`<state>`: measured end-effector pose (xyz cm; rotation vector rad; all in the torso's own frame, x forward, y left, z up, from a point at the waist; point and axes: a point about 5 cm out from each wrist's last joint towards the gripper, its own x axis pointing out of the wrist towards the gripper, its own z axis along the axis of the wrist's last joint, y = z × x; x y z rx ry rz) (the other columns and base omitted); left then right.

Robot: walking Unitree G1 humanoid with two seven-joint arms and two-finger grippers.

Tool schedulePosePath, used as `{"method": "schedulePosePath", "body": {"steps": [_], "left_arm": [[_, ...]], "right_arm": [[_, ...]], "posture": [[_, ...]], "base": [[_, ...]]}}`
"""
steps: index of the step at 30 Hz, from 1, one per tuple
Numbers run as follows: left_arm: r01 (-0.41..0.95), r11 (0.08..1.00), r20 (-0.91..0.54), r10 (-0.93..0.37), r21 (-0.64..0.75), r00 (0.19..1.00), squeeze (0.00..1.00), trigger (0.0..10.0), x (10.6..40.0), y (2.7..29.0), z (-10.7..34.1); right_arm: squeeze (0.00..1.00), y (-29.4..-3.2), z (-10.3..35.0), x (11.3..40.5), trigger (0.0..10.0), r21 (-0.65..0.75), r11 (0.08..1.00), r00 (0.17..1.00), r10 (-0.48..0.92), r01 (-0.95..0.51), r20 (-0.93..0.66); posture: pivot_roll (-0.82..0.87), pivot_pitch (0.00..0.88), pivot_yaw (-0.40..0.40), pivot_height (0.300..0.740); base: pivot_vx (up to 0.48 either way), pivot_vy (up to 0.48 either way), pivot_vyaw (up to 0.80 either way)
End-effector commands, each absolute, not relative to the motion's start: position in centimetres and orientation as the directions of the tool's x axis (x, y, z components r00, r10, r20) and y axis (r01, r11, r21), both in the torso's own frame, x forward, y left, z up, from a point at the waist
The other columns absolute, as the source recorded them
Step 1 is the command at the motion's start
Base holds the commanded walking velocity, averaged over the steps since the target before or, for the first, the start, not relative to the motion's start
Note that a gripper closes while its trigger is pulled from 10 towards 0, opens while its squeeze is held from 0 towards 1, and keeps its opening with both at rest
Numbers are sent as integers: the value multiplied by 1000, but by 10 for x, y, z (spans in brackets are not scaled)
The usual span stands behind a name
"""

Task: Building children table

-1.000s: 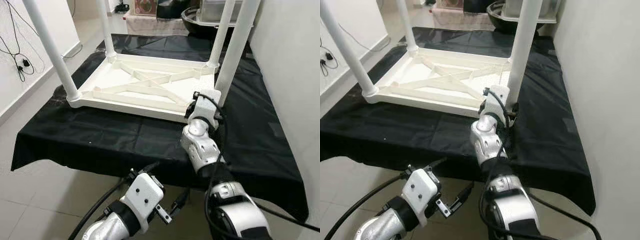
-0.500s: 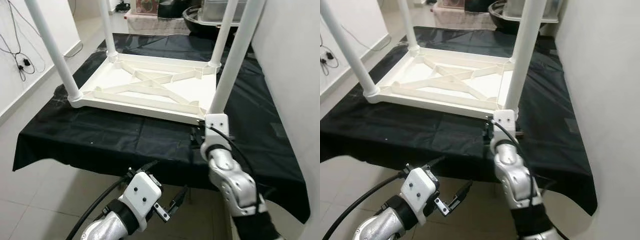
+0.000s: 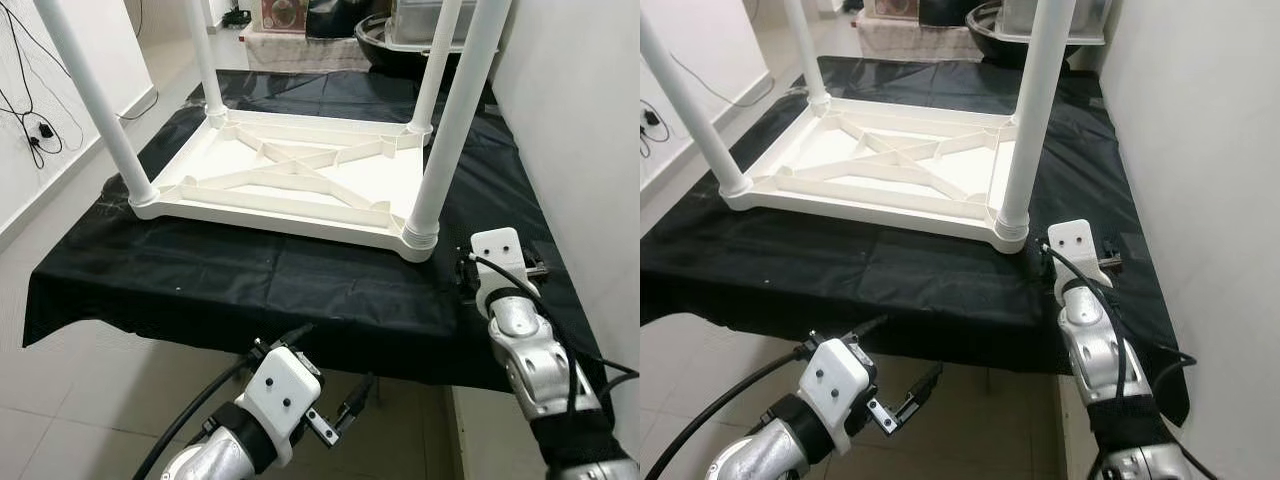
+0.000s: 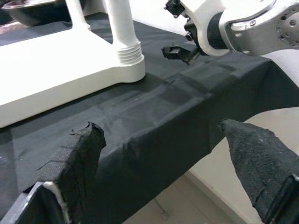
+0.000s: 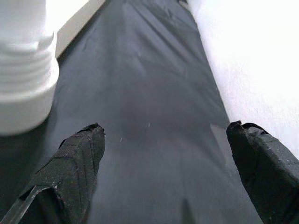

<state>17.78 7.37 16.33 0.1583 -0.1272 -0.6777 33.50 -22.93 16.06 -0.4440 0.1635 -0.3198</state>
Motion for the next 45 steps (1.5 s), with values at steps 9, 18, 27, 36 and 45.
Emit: {"method": "schedulePosePath", "body": {"steps": [9, 18, 27, 36, 45], "left_arm": [[605, 772, 59, -625, 197, 778, 0, 10000, 174, 75, 164], [598, 777, 54, -617, 196, 785, 0, 10000, 169, 78, 167], [595, 779, 55, -615, 198, 786, 0, 10000, 170, 78, 169], [576, 790, 50, -597, 209, 801, 0, 10000, 171, 84, 170], [566, 794, 51, -589, 219, 806, 0, 10000, 175, 86, 171]], "right_arm": [[0, -234, 142, 362, 10000, -464, 843, 932, -351, 273, -88], [0, -236, 152, 379, 10000, -426, 853, 934, -354, 301, -48], [0, -220, 145, 385, 10000, -361, 900, 956, -285, 243, -68], [0, -201, 143, 389, 10000, -219, 964, 980, -176, 152, -94], [0, -152, 122, 380, 10000, -71, 965, 962, 244, -254, -125]], "posture": [[54, 164, -8, 734], [76, 203, 5, 734], [84, 214, 10, 734], [90, 221, 11, 734], [74, 226, 13, 734]], "base": [[0, 0, 0], [0, 0, 0], [0, 0, 0], [0, 0, 0], [0, 0, 0]]}}
